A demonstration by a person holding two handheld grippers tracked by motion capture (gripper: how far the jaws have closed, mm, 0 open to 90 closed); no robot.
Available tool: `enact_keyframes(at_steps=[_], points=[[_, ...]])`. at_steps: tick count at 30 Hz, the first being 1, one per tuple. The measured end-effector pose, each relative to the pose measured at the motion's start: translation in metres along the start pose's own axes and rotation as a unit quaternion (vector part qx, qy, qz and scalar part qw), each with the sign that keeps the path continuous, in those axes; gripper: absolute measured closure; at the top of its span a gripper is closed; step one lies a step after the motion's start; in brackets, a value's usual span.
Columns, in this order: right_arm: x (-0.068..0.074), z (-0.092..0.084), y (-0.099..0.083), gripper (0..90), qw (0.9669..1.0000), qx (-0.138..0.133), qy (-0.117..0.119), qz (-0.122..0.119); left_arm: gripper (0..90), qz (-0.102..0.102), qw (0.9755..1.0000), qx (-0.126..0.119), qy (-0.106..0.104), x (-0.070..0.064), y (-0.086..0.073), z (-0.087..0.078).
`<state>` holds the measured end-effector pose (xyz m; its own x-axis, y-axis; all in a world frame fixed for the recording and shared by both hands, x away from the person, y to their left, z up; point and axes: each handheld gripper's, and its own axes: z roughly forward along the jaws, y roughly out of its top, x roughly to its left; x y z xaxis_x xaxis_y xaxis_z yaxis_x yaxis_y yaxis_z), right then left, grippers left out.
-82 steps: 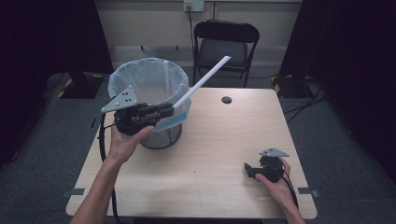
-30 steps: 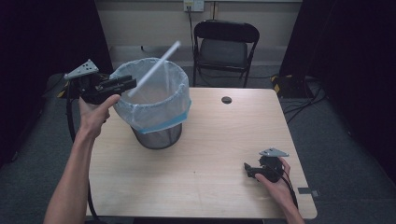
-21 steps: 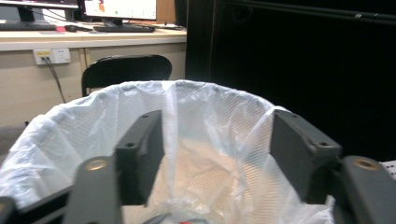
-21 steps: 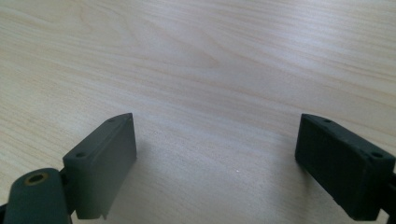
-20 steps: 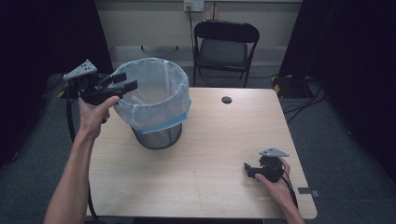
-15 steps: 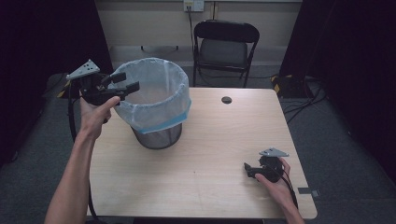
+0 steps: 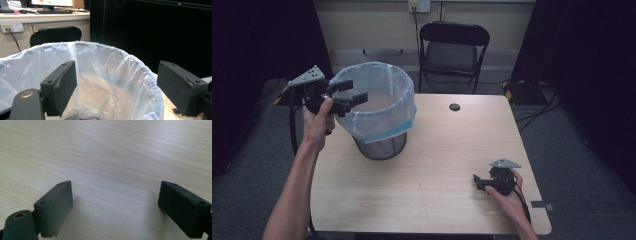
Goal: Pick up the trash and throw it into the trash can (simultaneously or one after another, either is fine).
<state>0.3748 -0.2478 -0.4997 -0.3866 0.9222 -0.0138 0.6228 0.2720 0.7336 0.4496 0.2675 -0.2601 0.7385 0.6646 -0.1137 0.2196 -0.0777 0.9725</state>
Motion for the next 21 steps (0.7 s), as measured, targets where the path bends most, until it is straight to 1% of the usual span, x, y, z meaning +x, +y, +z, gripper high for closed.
enact_keyframes(at_steps=[3,6,8,13,15,18,21], points=[[0.000,0.000,0.000,11.8,1.0000,0.000,0.000,0.000,16.4,-0.001,1.0000,0.004,0.001,-0.002,-0.002,0.001],[0.000,0.000,0.000,11.8,1.0000,0.000,0.000,0.000,17.3,0.005,0.9999,0.011,0.004,-0.005,-0.006,0.003],[0.000,0.000,0.000,11.8,1.0000,0.000,0.000,0.000,18.7,0.007,0.9999,0.010,0.002,-0.008,-0.007,0.003],[0.000,0.000,0.000,11.8,1.0000,0.000,0.000,0.000,19.5,0.016,0.9998,0.010,0.002,-0.019,-0.009,0.004],[0.000,0.000,0.000,11.8,1.0000,0.000,0.000,0.000,19.7,0.021,0.9997,0.013,-0.002,-0.024,-0.010,0.004],[0.000,0.000,0.000,11.8,1.0000,0.000,0.000,0.000,21.9,0.027,0.9995,0.009,-0.009,-0.030,-0.013,0.004],[0.000,0.000,0.000,11.8,1.0000,0.000,0.000,0.000,22.3,0.034,0.9992,0.017,-0.011,-0.038,-0.017,0.006]])
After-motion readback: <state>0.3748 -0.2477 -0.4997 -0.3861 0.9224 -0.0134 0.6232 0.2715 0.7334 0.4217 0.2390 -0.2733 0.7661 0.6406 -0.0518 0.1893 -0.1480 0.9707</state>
